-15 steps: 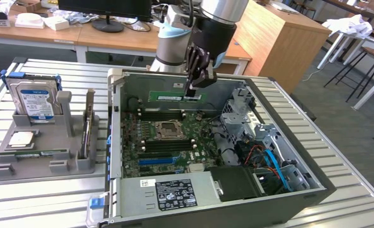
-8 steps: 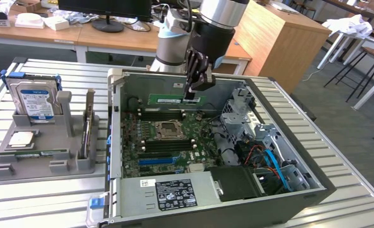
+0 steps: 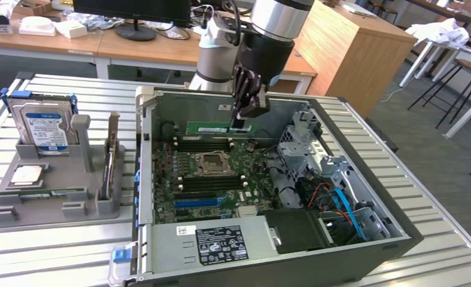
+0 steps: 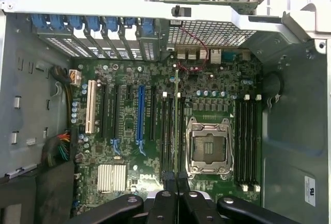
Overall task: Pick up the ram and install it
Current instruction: 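Pick up the ram and move it above insertion slot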
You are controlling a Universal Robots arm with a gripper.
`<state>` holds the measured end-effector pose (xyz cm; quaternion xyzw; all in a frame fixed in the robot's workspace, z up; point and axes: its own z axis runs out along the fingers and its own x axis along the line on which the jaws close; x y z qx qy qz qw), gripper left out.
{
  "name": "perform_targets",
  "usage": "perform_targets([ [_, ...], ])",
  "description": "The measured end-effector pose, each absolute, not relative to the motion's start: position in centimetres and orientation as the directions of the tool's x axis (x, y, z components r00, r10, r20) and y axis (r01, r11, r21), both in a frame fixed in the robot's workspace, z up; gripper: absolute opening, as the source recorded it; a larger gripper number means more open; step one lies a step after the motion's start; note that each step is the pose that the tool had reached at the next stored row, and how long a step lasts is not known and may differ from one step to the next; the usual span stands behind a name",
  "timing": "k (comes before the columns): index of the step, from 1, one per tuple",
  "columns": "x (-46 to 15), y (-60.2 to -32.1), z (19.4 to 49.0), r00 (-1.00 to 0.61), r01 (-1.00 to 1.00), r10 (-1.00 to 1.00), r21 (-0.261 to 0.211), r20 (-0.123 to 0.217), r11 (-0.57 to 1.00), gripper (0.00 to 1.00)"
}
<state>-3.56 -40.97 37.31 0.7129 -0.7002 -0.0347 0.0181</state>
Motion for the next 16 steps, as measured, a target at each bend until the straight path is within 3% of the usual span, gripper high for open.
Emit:
perform_targets([
  [16, -3.6, -41.0, 36.1, 0.017, -0.997, -1.000, 0.074, -0.024, -0.019, 0.11],
])
